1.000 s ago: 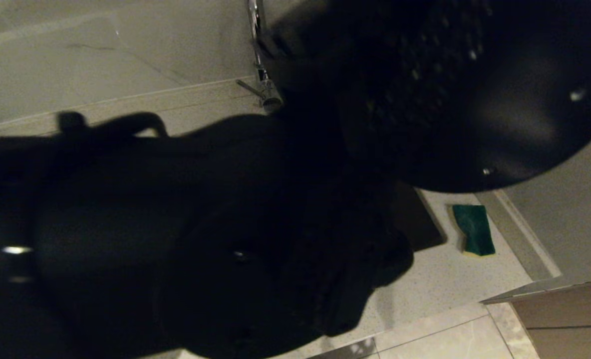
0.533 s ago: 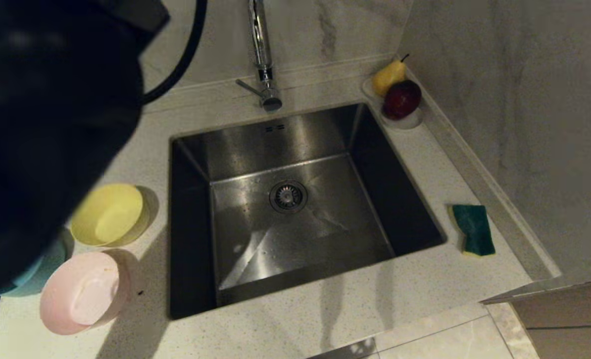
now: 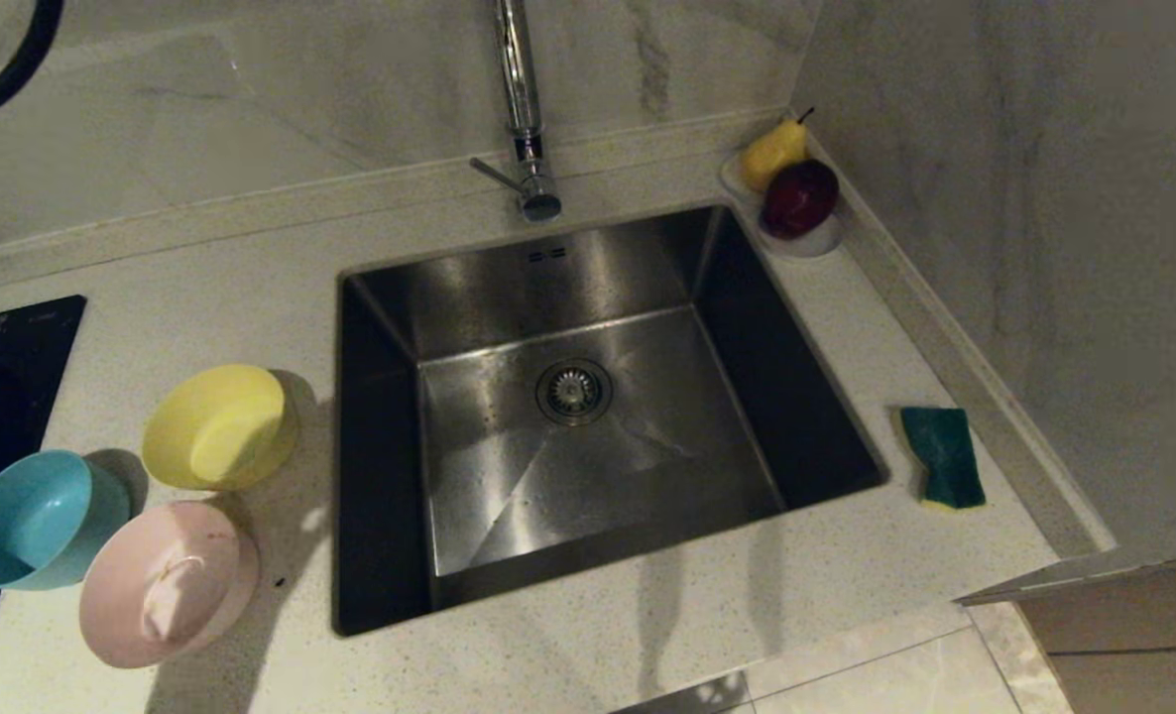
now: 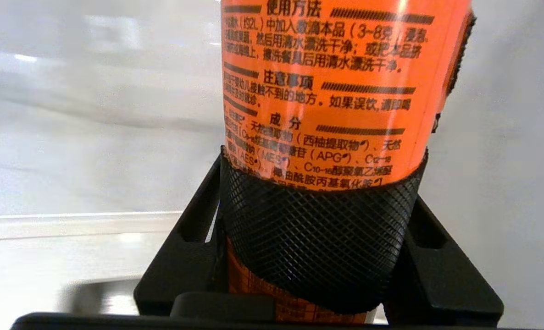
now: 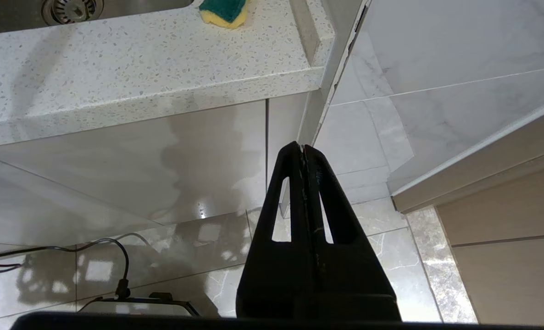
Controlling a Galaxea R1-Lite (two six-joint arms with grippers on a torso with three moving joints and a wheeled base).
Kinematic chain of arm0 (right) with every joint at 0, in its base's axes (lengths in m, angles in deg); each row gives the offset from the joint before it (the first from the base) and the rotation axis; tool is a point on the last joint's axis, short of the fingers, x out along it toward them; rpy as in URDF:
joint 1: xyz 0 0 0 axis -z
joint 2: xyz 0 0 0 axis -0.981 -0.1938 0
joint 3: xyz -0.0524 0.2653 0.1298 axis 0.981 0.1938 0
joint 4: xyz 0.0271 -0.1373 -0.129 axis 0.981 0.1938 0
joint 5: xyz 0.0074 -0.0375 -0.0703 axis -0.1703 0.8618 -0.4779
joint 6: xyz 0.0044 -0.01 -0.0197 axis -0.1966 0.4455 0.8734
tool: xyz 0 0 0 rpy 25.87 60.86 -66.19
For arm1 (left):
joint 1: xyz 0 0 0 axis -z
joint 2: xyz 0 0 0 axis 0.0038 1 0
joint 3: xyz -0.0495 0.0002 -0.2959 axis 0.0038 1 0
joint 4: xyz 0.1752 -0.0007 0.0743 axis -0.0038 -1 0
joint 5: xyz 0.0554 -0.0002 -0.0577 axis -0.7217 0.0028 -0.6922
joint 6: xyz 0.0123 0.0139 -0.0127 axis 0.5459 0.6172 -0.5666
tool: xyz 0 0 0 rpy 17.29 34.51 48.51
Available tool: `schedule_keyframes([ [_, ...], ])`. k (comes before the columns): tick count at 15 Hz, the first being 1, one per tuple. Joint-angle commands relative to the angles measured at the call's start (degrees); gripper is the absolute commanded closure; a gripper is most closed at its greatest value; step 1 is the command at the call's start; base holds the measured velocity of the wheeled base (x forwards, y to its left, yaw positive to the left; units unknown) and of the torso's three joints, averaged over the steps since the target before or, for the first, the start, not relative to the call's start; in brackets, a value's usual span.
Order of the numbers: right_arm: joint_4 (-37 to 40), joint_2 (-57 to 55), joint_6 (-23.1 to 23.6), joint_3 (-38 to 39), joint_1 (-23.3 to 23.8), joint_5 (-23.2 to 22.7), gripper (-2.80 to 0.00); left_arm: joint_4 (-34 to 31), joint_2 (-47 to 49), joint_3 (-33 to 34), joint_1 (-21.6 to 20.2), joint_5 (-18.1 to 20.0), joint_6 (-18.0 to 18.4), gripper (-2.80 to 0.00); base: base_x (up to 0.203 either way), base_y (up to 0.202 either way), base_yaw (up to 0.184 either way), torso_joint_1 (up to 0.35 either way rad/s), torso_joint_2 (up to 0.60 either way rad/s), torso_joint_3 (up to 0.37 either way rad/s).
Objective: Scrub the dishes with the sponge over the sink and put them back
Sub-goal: Place the dish soap on the table
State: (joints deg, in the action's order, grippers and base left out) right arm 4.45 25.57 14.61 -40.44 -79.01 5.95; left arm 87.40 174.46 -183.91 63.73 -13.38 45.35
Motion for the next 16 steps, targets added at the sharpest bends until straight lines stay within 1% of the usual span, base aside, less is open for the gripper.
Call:
schedule_keyframes([
  [1, 0.0, 0.0, 0.0, 0.0, 0.0, 0.0, 0.0, 0.2, -5.7, 6.0, -6.3, -0.3, 0.2, 0.0, 0.0, 0.0, 0.0, 0.0, 0.0, 0.0],
  [3, 0.0, 0.0, 0.0, 0.0, -0.1, 0.0, 0.0, 0.4, -10.6, 12.4, -13.1, 0.1, -0.1, 0.0, 0.0, 0.0, 0.0, 0.0, 0.0, 0.0],
  [4, 0.0, 0.0, 0.0, 0.0, 0.0, 0.0, 0.0, 0.4, -12.6, 14.9, -15.8, 0.3, -0.4, 0.0, 0.0, 0.0, 0.0, 0.0, 0.0, 0.0],
  [6, 0.0, 0.0, 0.0, 0.0, -0.1, 0.0, 0.0, 0.1, -14.5, 17.5, -21.4, 1.4, -1.7, 0.0, 0.0, 0.0, 0.0, 0.0, 0.0, 0.0],
  [7, 0.0, 0.0, 0.0, 0.0, 0.0, 0.0, 0.0, -0.3, -15.0, 17.8, -24.0, 3.0, -2.7, 0.0, 0.0, 0.0, 0.0, 0.0, 0.0, 0.0],
  [9, 0.0, 0.0, 0.0, 0.0, 0.0, 0.0, 0.0, -1.7, -15.9, 17.9, -29.8, 7.5, -4.9, 0.0, 0.0, 0.0, 0.0, 0.0, 0.0, 0.0],
  [10, 0.0, 0.0, 0.0, 0.0, 0.0, 0.0, 0.0, -3.0, -16.2, 18.0, -33.1, 9.3, -6.9, 0.0, 0.0, 0.0, 0.0, 0.0, 0.0, 0.0],
  [11, 0.0, 0.0, 0.0, 0.0, 0.0, 0.0, 0.0, -5.2, -16.5, 18.0, -37.0, 11.4, -9.7, 0.0, 0.0, 0.0, 0.0, 0.0, 0.0, 0.0],
  [14, 0.0, 0.0, 0.0, 0.0, -0.1, -0.1, 0.0, -12.6, -17.3, 18.6, -49.4, 19.0, -21.3, 0.0, 0.0, 0.0, 0.0, 0.0, 0.0, 0.0],
  [15, 0.0, 0.0, 0.0, 0.0, -0.1, 0.0, 0.0, -13.7, -17.3, 19.8, -53.7, 21.5, -25.2, 0.0, 0.0, 0.0, 0.0, 0.0, 0.0, 0.0],
  [16, 0.0, 0.0, 0.0, 0.0, 0.0, 0.0, 0.0, -14.2, -17.2, 22.0, -57.8, 23.9, -28.0, 0.0, 0.0, 0.0, 0.0, 0.0, 0.0, 0.0],
])
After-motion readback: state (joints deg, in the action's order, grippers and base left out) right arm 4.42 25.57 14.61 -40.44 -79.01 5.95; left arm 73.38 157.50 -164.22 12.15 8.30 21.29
